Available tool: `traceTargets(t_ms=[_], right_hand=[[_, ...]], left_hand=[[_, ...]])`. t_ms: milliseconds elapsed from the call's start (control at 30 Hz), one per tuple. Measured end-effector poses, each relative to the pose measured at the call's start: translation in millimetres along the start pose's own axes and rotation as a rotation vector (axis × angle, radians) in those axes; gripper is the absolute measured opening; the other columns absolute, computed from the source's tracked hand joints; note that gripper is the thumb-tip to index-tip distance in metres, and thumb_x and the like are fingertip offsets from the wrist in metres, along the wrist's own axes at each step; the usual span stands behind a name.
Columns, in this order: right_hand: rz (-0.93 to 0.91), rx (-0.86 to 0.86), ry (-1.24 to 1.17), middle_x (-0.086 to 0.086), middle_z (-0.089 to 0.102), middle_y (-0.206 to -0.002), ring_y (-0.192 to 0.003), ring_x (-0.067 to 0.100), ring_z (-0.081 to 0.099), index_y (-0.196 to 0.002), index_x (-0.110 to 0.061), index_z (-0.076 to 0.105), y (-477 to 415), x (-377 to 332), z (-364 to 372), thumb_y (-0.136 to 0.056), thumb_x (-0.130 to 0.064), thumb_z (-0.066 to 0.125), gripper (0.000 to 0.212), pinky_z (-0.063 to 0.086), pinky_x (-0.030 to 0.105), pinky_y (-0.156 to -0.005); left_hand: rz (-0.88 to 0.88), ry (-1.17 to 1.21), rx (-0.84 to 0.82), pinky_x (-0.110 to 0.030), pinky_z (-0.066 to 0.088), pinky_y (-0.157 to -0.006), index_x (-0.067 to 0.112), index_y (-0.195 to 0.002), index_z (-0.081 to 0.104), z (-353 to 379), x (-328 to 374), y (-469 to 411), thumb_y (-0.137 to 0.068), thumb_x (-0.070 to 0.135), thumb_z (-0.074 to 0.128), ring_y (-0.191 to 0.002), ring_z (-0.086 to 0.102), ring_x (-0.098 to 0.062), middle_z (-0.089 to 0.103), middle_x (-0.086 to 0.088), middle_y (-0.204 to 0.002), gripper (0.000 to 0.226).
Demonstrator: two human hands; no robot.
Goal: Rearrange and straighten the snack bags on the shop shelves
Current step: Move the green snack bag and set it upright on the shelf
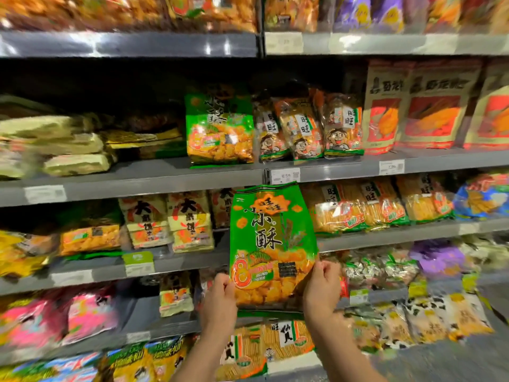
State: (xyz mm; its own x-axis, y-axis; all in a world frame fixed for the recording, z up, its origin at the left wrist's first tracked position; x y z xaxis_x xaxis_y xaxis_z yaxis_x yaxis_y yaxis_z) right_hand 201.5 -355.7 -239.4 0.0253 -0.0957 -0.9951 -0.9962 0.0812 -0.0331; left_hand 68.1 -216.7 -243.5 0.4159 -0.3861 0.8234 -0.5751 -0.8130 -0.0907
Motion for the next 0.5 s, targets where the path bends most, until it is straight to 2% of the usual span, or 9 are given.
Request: traceTargets(t_ms=[100, 167, 267, 400, 500], right_hand=[[-0.033, -0.022, -0.070, 0.008, 0.053, -0.073, -0.072, 0.026, 0.050, -0.074, -0.013, 0.048, 48.4, -18.4, 9.4, -0.096, -0.017, 0.040, 0.024, 0.041, 0.037, -0.065], [-0.068, -0.041, -0.116, 0.004, 0.051, -0.071, -0.070, 0.021, 0.046, -0.071, -0.016, 0.047, 67.4, -33.2, 17.0, -0.095, -0.016, 0.042, 0.025, 0.038, 0.037, -0.065], [-0.128, -0.105, -0.160, 0.002, 0.052, -0.071, -0.069, 0.019, 0.047, -0.070, -0.017, 0.048, 93.2, -61.1, 37.2, -0.094, -0.018, 0.044, 0.024, 0.043, 0.043, -0.071], [-0.210, -0.163, -0.221, -0.001, 0.050, -0.069, -0.069, 0.018, 0.046, -0.073, -0.013, 0.049, 113.6, -101.4, 69.4, -0.093, -0.015, 0.045, 0.021, 0.043, 0.045, -0.072], [-0.227, -0.221, -0.284, -0.002, 0.048, -0.069, -0.066, 0.014, 0.043, -0.076, -0.009, 0.050, 117.3, -129.7, 95.7, -0.093, -0.011, 0.044, 0.018, 0.039, 0.038, -0.068]], left_hand=[[-0.021, 0.079, 0.058, -0.043, 0.049, -0.065, 0.026, -0.069, 0.037, -45.1, -17.0, 16.6, -0.098, 0.022, 0.034, -0.062, 0.049, -0.026, 0.046, -0.006, -0.065, 0.029], [-0.020, 0.148, 0.093, -0.048, 0.050, -0.067, 0.023, -0.070, 0.040, -69.1, -19.5, 21.0, -0.097, 0.019, 0.037, -0.062, 0.045, -0.023, 0.045, -0.006, -0.064, 0.027], [-0.004, 0.197, 0.162, -0.052, 0.050, -0.073, 0.021, -0.071, 0.044, -115.2, -19.9, 22.0, -0.095, 0.017, 0.042, -0.065, 0.051, -0.027, 0.050, -0.006, -0.064, 0.024], [0.042, 0.267, 0.231, -0.053, 0.049, -0.074, 0.017, -0.079, 0.047, -165.4, -15.8, 14.1, -0.094, 0.019, 0.045, -0.071, 0.056, -0.035, 0.054, -0.010, -0.071, 0.015], [0.104, 0.282, 0.236, -0.050, 0.049, -0.072, 0.017, -0.089, 0.047, -192.9, -5.3, 5.0, -0.093, 0.025, 0.049, -0.067, 0.052, -0.025, 0.054, -0.007, -0.075, 0.009]])
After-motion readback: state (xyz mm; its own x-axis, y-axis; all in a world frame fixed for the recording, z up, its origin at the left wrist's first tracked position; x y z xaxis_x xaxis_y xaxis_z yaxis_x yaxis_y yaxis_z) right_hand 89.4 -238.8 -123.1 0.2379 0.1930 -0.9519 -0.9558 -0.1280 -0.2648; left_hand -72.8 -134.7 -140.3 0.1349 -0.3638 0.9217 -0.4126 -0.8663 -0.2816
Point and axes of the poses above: each hand's wrist, its own y-axis away from the middle knuckle, its own z-axis out of the palm, x = y × z, the point moved 3 cm from there along -y, towards the middle knuckle
